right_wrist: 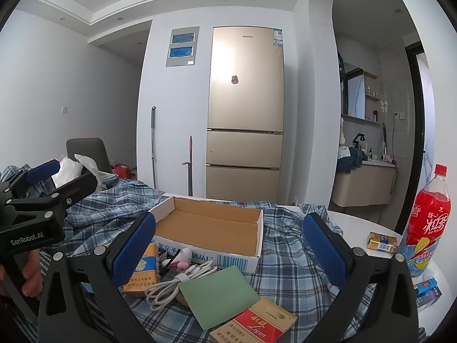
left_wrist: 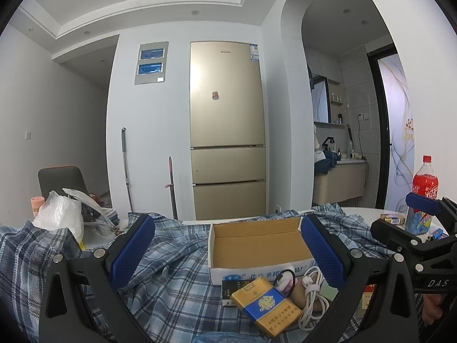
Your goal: Organize soft objects
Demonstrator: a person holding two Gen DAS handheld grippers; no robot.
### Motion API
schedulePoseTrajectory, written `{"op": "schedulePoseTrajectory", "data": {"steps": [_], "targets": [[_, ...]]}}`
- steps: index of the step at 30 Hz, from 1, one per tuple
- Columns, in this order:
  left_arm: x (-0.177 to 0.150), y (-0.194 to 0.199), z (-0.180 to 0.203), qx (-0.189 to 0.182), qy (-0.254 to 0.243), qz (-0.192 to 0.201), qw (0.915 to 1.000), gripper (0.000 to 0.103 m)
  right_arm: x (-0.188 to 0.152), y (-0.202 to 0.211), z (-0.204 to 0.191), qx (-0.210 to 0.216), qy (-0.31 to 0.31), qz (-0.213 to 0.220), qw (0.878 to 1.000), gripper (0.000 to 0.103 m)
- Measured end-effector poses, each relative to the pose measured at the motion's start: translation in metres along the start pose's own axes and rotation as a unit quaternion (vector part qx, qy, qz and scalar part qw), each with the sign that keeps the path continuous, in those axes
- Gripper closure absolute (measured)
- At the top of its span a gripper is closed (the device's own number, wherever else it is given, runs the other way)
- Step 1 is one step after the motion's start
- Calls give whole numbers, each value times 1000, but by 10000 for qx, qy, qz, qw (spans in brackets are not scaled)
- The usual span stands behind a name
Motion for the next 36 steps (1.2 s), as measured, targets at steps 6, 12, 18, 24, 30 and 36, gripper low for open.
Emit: {"op": "schedulePoseTrajectory", "data": {"steps": [6, 12, 18, 24, 30, 36], "targets": [[-4, -5, 0, -136, 19, -192, 9997, 0, 0, 2, -3, -291, 292, 72, 9991, 0], [-9, -6, -3, -140, 68, -324, 9994, 0, -6, -4, -7, -100, 236, -116, 9996, 0], [-10, -5, 0, -22, -49, -278, 9996, 0, -14, -10, 2, -40, -61, -453, 9989, 0], [-15, -8, 6, -24, -185, -362, 9992, 0, -14, -7, 8, -187, -120, -609, 9979, 0], [-11, 0, 9, -235, -140, -220, 9994, 0, -9, -5, 11, -163, -176, -441, 9987, 0], [-2, 7, 13, -428, -261, -385, 9980, 0, -2, -3, 18, -90, -314, -473, 9983, 0]]}}
Point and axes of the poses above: each gripper's, at about its wrist camera, not at the fingertips, and y roughly against the way its jaws point, z to its right, x to its top, the point moved 10 cm from there along -y, roughly the way its jaws point, and after that the axes turned 4 degrees about -z, right-handed, at the moved point
